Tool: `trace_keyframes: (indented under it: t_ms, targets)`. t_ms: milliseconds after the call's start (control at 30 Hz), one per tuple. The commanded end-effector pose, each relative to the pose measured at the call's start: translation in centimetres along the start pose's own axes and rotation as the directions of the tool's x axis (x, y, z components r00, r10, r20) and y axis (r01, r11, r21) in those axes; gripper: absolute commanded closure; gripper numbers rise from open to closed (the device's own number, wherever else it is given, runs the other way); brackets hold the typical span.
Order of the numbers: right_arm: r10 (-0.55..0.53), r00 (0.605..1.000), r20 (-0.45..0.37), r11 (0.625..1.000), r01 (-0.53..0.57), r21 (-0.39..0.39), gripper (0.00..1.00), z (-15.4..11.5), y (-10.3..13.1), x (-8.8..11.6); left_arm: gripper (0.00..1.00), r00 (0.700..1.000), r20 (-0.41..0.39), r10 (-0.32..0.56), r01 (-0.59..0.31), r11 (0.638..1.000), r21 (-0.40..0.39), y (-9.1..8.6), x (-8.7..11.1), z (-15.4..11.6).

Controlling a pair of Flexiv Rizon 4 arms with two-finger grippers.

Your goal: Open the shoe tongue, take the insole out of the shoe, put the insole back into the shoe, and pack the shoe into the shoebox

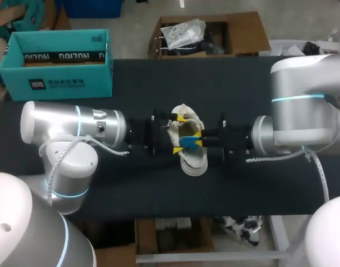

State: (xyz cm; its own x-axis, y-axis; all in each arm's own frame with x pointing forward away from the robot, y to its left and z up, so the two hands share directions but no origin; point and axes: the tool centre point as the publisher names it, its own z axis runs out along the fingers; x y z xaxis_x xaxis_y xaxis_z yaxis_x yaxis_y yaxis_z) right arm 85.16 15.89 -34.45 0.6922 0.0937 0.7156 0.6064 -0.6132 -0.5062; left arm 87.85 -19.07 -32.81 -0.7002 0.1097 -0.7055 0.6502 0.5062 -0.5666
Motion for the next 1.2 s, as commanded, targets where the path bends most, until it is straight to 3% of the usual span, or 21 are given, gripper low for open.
trace_keyframes:
  t_ms: [33, 400, 667, 867, 900, 967, 1200]
  targets:
    - [-0.015, 0.997, 0.078, 1.0, 0.015, 0.002, 1.0, 0.1, -0.6, -0.4, 0.0, 1.0, -0.014, -0.003, 0.003, 1.0, 0.006, -0.3, -0.4, -1.7]
    - [-0.037, 0.984, 0.174, 0.999, 0.037, 0.003, 1.0, 0.0, -0.2, -2.7, 0.0, 0.995, -0.086, -0.058, 0.059, 0.998, 0.019, -1.0, -1.6, -3.7]
    - [-0.043, 0.96, 0.278, 0.999, 0.046, -0.005, 1.0, 0.4, 0.0, -3.6, 0.0, 0.971, -0.169, -0.168, 0.173, 0.985, 0.017, -0.9, -3.0, -5.8]
    - [-0.056, 0.965, 0.255, 0.998, 0.051, 0.028, 1.0, -0.5, -0.1, -4.2, 0.0, 0.977, -0.154, -0.148, 0.147, 0.989, -0.019, -0.9, -3.5, -7.1]
    - [-0.053, 0.969, 0.241, 0.998, 0.049, 0.025, 0.93, -0.8, -0.2, -4.2, 0.0, 0.977, -0.152, -0.151, 0.15, 0.989, -0.017, -0.9, -3.6, -7.4]
    - [-0.057, 0.97, 0.234, 0.998, 0.053, 0.024, 0.56, -1.3, -0.5, -4.2, 0.0, 0.978, -0.144, -0.151, 0.15, 0.989, -0.02, -0.9, -3.7, -7.6]
    - [-0.067, 0.979, 0.194, 0.998, 0.069, -0.005, 0.52, -3.6, -2.3, -3.7, 0.0, 0.98, -0.123, -0.156, 0.152, 0.988, -0.037, -0.6, -4.0, -8.3]
